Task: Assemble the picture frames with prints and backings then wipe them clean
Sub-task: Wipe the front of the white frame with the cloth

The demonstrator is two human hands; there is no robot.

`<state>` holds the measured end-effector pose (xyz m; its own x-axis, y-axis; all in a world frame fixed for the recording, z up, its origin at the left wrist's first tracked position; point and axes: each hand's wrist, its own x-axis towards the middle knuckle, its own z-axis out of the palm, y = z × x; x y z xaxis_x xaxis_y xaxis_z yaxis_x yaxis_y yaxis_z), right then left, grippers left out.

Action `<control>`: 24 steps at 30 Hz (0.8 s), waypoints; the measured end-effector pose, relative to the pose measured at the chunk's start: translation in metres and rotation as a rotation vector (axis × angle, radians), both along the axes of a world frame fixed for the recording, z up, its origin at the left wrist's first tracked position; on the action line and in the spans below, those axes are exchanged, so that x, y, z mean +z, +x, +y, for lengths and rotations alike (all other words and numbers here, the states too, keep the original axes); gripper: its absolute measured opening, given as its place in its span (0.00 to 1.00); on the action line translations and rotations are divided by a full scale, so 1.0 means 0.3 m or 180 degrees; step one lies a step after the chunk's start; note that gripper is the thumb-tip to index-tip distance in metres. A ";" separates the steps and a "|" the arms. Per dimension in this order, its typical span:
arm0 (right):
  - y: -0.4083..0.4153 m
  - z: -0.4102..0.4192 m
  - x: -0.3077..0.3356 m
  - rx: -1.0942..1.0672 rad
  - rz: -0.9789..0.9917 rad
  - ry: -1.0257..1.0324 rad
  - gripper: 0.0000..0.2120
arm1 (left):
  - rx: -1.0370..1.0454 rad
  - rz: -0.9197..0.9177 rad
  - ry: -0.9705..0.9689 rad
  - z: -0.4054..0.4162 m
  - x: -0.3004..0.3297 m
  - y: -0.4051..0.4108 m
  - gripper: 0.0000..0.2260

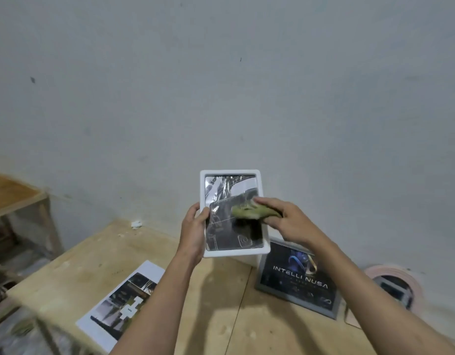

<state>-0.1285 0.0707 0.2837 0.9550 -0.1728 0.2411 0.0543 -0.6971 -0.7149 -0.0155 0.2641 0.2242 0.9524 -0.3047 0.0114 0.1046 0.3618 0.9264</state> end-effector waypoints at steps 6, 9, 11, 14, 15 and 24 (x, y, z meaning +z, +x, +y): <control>0.092 -0.090 0.180 -0.0453 -0.1393 -0.1760 0.28 | -0.0503 -0.0284 -0.0315 -0.193 0.126 -0.128 0.10; 0.061 -0.059 0.100 0.0000 -0.1564 -0.2042 0.23 | -0.0455 -0.0317 -0.0661 -0.259 0.172 -0.160 0.11; 0.011 -0.062 0.043 0.0239 -0.1382 -0.1819 0.21 | -0.0429 -0.0227 -0.0740 -0.279 0.167 -0.166 0.12; -0.087 -0.135 0.021 0.0453 -0.0922 -0.1666 0.22 | -0.0386 -0.0080 -0.0663 -0.315 0.145 -0.214 0.09; -0.124 -0.150 0.019 0.0567 -0.0685 -0.1732 0.23 | -0.0337 -0.0044 -0.0632 -0.327 0.141 -0.230 0.08; -0.293 -0.314 0.211 0.0088 -0.0609 0.0133 0.25 | -0.0272 -0.0160 -0.0442 -0.467 0.171 -0.357 0.08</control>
<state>-0.2163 -0.0234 0.3472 0.8970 -0.1608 0.4118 0.2106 -0.6635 -0.7179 -0.1226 0.1239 0.2754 0.9203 -0.3767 0.1059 0.0954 0.4785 0.8729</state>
